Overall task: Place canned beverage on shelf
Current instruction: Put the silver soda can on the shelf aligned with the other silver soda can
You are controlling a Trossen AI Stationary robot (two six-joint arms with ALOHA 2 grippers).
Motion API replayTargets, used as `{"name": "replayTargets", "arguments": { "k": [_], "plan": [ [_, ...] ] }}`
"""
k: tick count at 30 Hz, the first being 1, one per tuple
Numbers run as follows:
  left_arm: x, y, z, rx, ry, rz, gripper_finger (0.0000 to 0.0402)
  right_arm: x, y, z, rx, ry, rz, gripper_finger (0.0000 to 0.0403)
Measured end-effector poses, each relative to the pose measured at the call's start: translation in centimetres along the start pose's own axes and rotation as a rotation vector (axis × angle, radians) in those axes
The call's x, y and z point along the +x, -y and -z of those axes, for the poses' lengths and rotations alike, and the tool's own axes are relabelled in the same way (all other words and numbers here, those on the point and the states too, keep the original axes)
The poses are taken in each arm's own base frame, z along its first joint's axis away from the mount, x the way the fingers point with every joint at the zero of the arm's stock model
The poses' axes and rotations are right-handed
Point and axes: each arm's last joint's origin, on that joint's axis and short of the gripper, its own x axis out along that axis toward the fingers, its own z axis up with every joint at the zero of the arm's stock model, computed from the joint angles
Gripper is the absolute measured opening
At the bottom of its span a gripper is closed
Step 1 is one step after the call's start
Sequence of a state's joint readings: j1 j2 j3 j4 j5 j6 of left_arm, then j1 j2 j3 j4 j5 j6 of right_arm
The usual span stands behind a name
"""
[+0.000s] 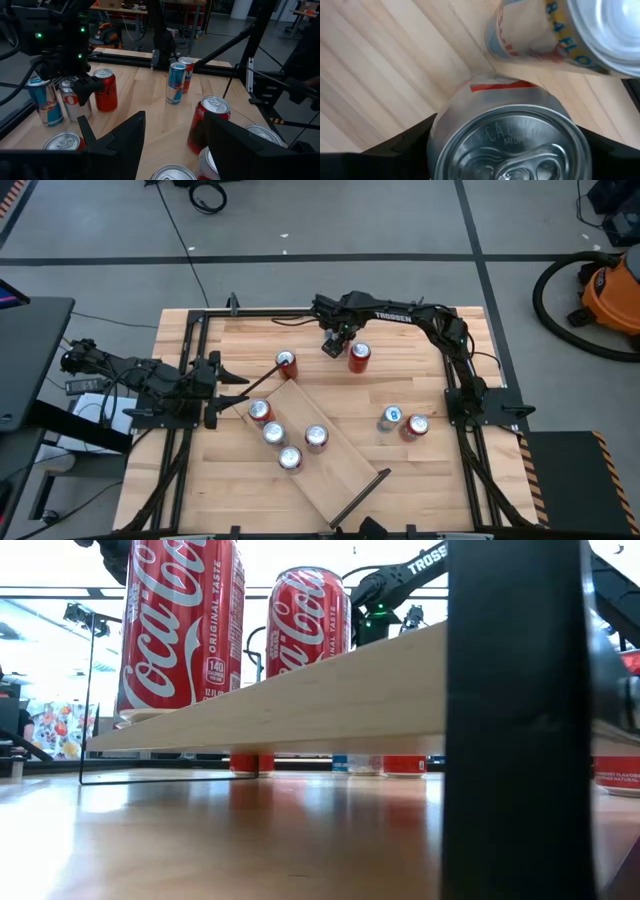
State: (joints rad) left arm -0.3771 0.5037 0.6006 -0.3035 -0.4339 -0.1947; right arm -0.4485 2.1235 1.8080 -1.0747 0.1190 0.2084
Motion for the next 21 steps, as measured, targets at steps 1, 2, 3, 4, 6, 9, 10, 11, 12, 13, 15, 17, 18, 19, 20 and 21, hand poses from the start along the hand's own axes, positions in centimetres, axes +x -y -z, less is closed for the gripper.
{"name": "replayTargets", "arguments": {
  "k": [1,2,3,4,6,9,10,11,12,13,15,17,18,19,20,21],
  "plan": [
    [0.0,0.0,0.0,0.000,0.000,0.000,0.0210,0.0,-0.1,0.0,-0.004,-0.002,0.003,0.0330],
    [0.0,0.0,0.0,0.000,0.000,0.000,0.0210,-0.1,-0.2,0.1,-0.007,-0.005,0.003,0.0331],
    [0.0,0.0,0.0,0.003,0.000,0.000,0.0210,-0.1,-0.4,0.2,-0.012,-0.009,0.003,0.0331],
    [0.0,0.0,0.0,0.005,0.000,0.000,0.0210,-0.3,-0.5,0.3,-0.013,-0.010,0.003,0.0331],
    [0.0,0.0,0.0,0.019,0.000,-0.001,0.0210,-0.8,-1.0,0.6,-0.019,-0.019,0.005,0.0331],
    [0.0,-0.1,0.0,0.045,0.000,-0.025,0.0210,-2.4,-1.9,0.8,-0.025,0.010,0.008,0.0331],
    [0.0,-0.1,0.0,0.050,0.000,-0.033,0.0210,-2.9,-2.2,0.9,-0.026,0.018,0.005,0.0331],
    [0.0,-0.1,0.0,0.053,0.000,-0.046,0.0210,-3.3,-2.7,1.0,-0.027,0.024,0.002,0.0331],
    [0.0,-0.2,0.1,0.055,-0.002,-0.052,0.0210,-3.7,-3.1,1.2,-0.032,0.029,0.001,0.0331],
    [0.0,-0.2,0.1,0.055,-0.002,-0.056,0.0210,-4.1,-3.5,1.3,-0.036,0.037,-0.003,0.0331],
    [0.0,-0.2,0.1,0.055,-0.001,-0.057,0.0210,-5.0,-4.5,1.6,-0.040,0.058,-0.016,0.0331],
    [0.0,-0.2,0.0,0.053,0.005,-0.057,0.0210,-6.0,-5.6,2.1,-0.045,0.079,-0.030,0.0331],
    [0.0,-0.2,0.0,0.053,0.007,-0.056,0.0210,-6.5,-6.1,2.3,-0.048,0.089,-0.037,0.0331],
    [0.0,-0.2,0.0,0.053,0.009,-0.057,0.0210,-6.9,-6.6,2.5,-0.050,0.099,-0.045,0.0331],
    [0.0,-0.2,-0.1,0.052,0.012,-0.057,0.0210,-7.2,-7.1,2.8,-0.052,0.107,-0.052,0.0331],
    [0.0,-0.2,-0.1,0.051,0.014,-0.057,0.0210,-7.6,-7.7,3.1,-0.053,0.116,-0.060,0.0331]
  ]
}}
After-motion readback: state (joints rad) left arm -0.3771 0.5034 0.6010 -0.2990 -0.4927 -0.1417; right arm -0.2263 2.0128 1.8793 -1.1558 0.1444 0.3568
